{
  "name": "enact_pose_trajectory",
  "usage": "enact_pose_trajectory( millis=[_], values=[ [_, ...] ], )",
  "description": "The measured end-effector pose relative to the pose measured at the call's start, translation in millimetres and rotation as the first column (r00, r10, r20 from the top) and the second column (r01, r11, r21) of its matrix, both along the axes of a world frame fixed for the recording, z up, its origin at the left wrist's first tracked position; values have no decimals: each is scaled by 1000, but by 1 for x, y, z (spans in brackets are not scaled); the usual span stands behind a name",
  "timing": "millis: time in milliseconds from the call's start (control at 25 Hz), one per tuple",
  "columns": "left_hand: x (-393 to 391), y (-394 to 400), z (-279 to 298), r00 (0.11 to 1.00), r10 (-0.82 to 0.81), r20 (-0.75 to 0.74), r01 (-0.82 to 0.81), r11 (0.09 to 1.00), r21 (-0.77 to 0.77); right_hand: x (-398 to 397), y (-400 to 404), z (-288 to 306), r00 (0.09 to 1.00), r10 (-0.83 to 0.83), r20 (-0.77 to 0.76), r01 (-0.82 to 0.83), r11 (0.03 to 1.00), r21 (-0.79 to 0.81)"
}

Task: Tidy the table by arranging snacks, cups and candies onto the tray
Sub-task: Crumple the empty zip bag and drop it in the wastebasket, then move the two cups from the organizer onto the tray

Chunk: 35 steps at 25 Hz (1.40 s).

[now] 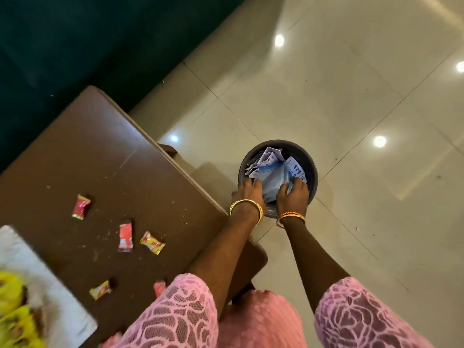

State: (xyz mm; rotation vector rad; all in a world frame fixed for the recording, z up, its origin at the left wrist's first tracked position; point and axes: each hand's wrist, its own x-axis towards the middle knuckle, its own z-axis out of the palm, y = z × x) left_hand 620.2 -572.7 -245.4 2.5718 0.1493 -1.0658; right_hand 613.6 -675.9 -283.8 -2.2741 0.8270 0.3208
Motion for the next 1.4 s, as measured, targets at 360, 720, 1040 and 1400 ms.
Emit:
enact_pose_trajectory(
  millis=[360, 720, 1040, 1400],
  values=[
    [-162, 126, 143, 928, -74, 364, 9, 984, 176, -127, 86, 172, 858, 507, 86, -462, 833, -306],
    [-391, 277, 206, 882, 295, 368, -404, 875, 266, -292, 237, 242, 539, 837, 94, -756, 529, -386],
    [-516, 372, 230, 766, 508, 395, -623, 737, 260, -409, 371, 267, 243, 959, 145, -891, 279, -357],
    [-589, 424, 226, 520, 763, 384, -854, 456, 251, -463, 466, 269, -139, 979, 151, -959, -94, -269]
  ],
)
